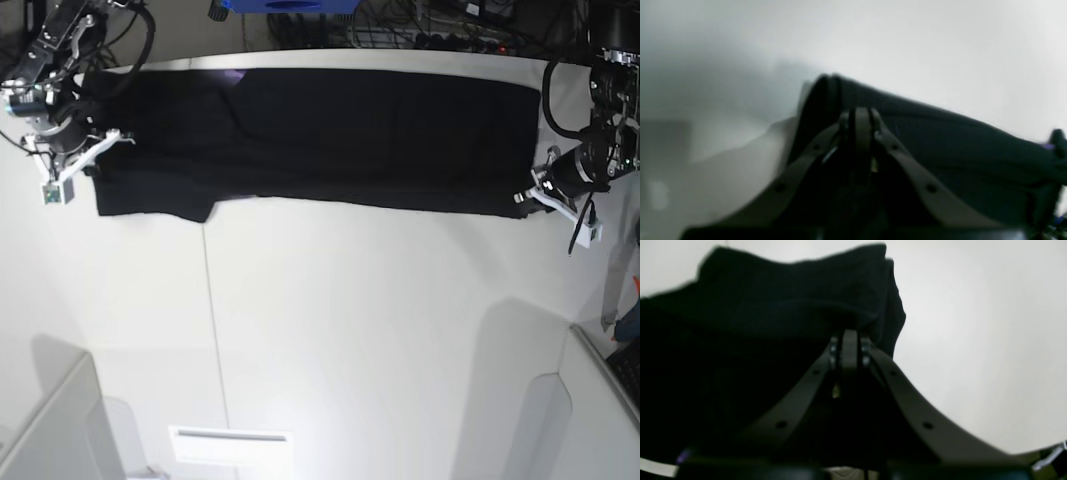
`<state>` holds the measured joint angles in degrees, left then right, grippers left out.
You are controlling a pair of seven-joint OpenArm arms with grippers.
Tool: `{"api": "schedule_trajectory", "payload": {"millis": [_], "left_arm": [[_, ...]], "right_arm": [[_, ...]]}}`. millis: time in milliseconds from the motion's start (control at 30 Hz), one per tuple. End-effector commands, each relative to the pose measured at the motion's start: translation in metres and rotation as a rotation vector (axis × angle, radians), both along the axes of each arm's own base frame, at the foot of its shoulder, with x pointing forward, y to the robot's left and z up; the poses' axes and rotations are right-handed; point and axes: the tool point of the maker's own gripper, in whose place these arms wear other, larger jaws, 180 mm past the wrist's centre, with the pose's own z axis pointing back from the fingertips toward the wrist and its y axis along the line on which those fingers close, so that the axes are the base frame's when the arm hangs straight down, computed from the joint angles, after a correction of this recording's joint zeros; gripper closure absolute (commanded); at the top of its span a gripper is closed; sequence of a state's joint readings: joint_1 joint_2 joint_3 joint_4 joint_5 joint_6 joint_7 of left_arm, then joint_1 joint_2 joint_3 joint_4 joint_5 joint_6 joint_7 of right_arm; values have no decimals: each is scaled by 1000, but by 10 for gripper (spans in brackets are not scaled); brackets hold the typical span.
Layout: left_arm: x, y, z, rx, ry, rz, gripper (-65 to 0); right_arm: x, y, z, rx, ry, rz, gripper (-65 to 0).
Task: Fold the T-shirt properly
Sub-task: 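Lift the hem with both grippers and fold it onto the collar edge, then release the folded edge and reposition both grippers at the strip ends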
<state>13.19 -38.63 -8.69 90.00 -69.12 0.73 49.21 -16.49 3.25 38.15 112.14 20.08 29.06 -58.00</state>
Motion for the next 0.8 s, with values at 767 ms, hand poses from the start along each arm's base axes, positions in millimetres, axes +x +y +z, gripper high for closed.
{"api": "schedule_trajectory", "payload": {"millis": [767], "left_arm": [[-51,2,16,42,29,-112,0]], "right_arm": [[-40,-14,-4,-47,55,2,0]]}}
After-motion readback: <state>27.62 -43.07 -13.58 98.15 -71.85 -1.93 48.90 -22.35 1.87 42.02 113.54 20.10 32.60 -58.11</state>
